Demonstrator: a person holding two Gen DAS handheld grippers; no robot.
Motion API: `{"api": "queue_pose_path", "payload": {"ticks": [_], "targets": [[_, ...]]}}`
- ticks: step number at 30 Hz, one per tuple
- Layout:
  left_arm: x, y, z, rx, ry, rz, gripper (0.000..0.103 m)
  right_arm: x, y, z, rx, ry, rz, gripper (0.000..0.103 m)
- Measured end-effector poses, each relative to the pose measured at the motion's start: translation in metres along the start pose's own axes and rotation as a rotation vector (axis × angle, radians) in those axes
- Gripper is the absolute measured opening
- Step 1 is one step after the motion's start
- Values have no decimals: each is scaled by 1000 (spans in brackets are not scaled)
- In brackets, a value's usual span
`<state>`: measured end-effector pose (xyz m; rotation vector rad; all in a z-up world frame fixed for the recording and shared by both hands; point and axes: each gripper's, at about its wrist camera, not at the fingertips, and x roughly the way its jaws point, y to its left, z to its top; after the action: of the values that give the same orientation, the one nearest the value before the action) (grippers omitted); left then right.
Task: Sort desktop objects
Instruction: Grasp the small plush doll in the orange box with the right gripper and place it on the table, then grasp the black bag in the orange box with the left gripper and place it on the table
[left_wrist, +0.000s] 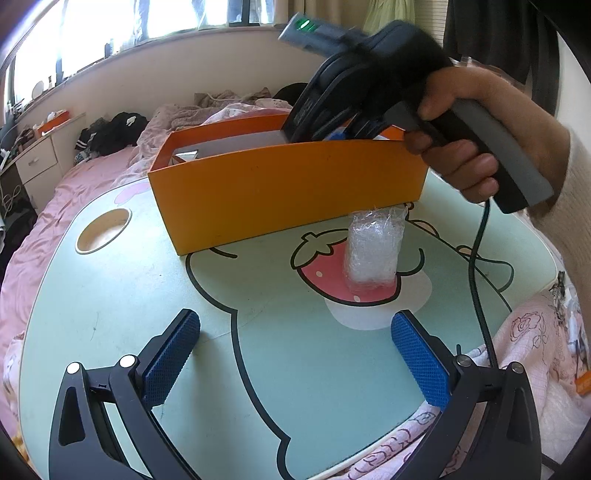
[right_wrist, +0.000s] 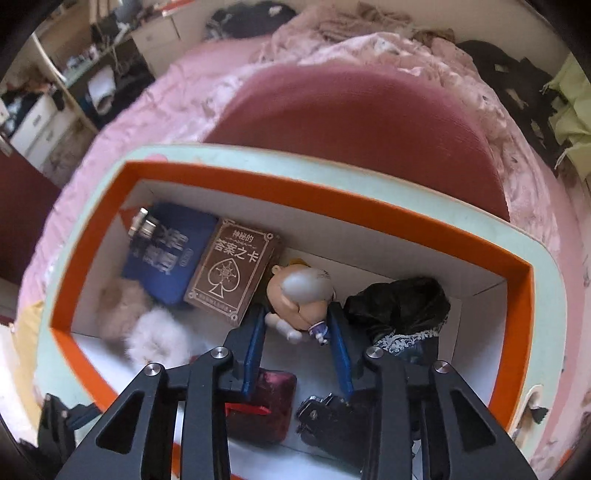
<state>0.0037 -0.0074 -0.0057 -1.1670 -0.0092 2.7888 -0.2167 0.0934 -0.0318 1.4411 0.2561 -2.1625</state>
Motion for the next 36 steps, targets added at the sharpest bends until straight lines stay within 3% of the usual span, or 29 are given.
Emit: {"api": "queue_pose_path", "payload": {"ticks": [4, 7, 9, 12, 17, 19, 21, 22, 26, 29, 31, 36], "targets": [[0, 0, -1, 2, 0, 0, 103, -71, -4, -17, 46, -239, 148, 32], [0, 0, -1, 2, 0, 0, 103, -115, 4, -49, 11, -353, 149, 32], [0, 0, -1, 2, 0, 0, 103, -121, 10, -74, -3, -338, 148, 32], [0, 0, -1, 2, 0, 0, 103, -96, 9, -112, -13, -256, 129, 32], [0, 0, 0, 2, 0, 0, 103, -53, 0, -141, 47, -195, 205, 33], [0, 0, 0, 1, 0, 0, 103, -49, -4, -151, 65, -197, 230, 39], [0, 0, 0, 0, 0, 0, 103, -58, -2, -163, 59, -230, 206, 71], [0, 0, 1, 0, 0, 0, 103, -64, 0, -172, 48, -254, 183, 75], [1, 1, 1, 0, 0, -1, 103, -70, 13, -198, 12, -309, 30, 77], [0, 1, 1, 2, -1, 0, 103, -62, 30, -215, -47, -372, -153, 96], [1, 2, 1, 4, 1, -2, 103, -63, 30, -224, -28, -428, -141, 99], [1, 2, 1, 6, 0, -2, 103, -63, 23, -222, -33, -429, -142, 103]]}}
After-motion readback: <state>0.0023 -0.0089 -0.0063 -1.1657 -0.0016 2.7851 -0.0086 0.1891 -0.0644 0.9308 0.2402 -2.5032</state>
